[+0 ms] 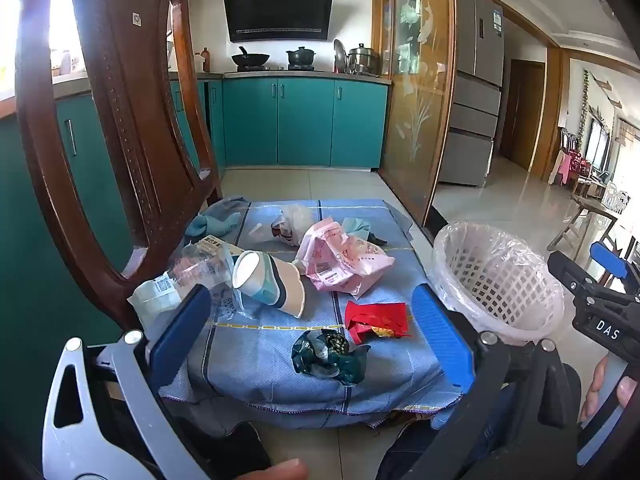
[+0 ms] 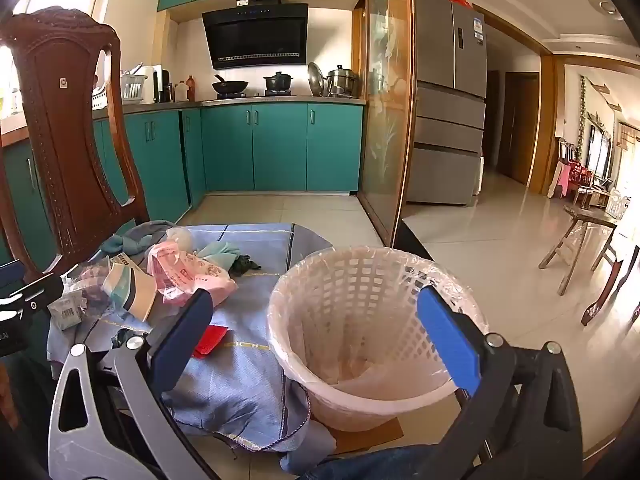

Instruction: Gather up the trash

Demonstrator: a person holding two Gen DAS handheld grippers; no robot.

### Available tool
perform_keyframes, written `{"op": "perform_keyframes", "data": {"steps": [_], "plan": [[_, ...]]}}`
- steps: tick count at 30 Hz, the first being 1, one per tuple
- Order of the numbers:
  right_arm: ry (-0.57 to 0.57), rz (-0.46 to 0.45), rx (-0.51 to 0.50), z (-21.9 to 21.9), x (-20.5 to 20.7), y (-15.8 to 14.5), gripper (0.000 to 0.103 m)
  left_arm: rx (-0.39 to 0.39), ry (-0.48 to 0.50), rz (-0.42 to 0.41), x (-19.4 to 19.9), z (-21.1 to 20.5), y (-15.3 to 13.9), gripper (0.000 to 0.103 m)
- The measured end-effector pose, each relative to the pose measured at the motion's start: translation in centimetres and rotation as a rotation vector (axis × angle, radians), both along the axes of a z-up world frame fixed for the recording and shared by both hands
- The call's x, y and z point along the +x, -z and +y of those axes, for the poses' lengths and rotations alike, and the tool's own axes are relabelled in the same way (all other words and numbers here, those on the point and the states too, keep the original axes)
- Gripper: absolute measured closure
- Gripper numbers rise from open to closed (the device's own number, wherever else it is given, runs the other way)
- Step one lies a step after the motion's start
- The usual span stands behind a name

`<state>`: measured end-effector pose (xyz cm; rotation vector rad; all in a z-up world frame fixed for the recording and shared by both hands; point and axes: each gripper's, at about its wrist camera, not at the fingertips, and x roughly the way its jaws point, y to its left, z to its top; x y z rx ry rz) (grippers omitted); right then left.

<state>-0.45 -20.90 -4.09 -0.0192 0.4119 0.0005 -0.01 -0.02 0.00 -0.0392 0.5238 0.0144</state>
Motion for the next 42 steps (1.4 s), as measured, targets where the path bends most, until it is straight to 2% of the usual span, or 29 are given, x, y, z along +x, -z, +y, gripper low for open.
{"op": "perform_keyframes", "data": {"steps": [17,42], "plan": [[-0.018,0.019,0.003,0.6,0.0,0.2,0.003,0.012,-0.012,0.007,0.1,0.3,-0.5,0.003],[-0.027,0.012,0.006,0.8,-0.5,-0.1,0.003,0.020,-0.010,-0.032,-1.2,0.3,-1.2,0.003]]}}
